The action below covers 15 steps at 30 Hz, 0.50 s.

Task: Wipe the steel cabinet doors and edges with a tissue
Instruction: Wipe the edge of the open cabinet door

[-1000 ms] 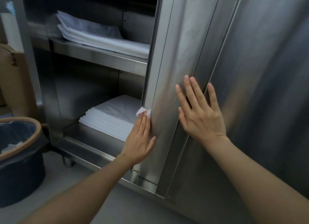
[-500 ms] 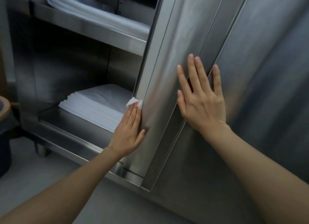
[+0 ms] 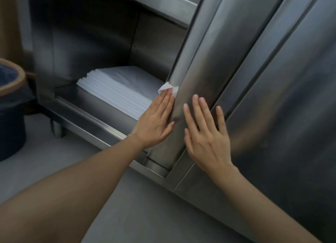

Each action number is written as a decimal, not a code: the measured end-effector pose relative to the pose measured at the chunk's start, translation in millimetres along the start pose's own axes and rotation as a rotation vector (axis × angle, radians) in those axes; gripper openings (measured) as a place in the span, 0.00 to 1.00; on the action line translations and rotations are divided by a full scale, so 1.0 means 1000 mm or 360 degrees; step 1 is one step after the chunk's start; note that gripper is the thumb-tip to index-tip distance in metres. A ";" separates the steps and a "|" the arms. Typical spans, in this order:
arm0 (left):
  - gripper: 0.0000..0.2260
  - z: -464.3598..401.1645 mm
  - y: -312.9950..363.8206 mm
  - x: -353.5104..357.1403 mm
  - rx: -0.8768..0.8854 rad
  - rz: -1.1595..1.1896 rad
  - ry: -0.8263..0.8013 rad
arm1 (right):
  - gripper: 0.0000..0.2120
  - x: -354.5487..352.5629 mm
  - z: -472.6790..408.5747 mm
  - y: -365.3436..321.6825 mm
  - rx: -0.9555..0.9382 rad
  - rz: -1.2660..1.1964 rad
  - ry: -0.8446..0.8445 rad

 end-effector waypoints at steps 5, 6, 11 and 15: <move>0.33 0.043 -0.008 0.024 0.0063 -0.0057 -0.0154 | 0.30 0.017 0.006 0.000 -0.0025 0.0303 0.0029; 0.33 0.051 -0.009 0.028 0.0084 -0.0080 -0.0179 | 0.30 0.019 0.005 0.000 -0.0023 0.0330 0.0042; 0.34 0.076 -0.010 0.039 0.0310 -0.0252 -0.0388 | 0.30 0.026 0.005 0.001 -0.0033 0.0420 0.0037; 0.31 0.031 -0.011 0.013 0.0435 -0.0249 -0.0261 | 0.29 0.024 0.006 0.000 -0.0033 0.0418 0.0063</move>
Point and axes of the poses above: each hand's wrist, its own z-axis away from the middle knuckle, its own x-axis out of the palm, y = z × x, the point moved 10 cm from there along -z, towards the middle knuckle
